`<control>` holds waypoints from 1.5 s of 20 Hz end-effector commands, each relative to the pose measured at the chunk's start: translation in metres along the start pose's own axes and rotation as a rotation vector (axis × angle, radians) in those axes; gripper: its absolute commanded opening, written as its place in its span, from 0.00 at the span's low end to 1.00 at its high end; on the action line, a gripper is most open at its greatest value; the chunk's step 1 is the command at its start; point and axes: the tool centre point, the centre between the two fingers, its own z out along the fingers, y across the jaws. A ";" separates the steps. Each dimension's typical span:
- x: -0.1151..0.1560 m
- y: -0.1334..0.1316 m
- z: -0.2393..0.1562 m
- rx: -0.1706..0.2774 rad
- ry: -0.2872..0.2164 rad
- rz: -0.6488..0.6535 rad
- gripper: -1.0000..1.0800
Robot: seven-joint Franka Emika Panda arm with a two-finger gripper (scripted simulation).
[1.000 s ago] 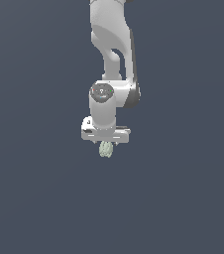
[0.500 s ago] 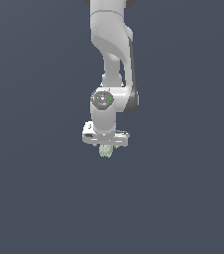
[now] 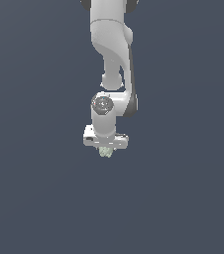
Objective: Pick up the object and move it to a goal position.
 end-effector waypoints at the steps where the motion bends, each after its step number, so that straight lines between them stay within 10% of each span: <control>1: 0.000 0.000 0.001 0.000 0.000 0.000 0.00; 16: -0.010 -0.010 -0.007 0.000 0.001 0.000 0.00; 30: -0.078 -0.071 -0.053 0.000 0.000 0.000 0.00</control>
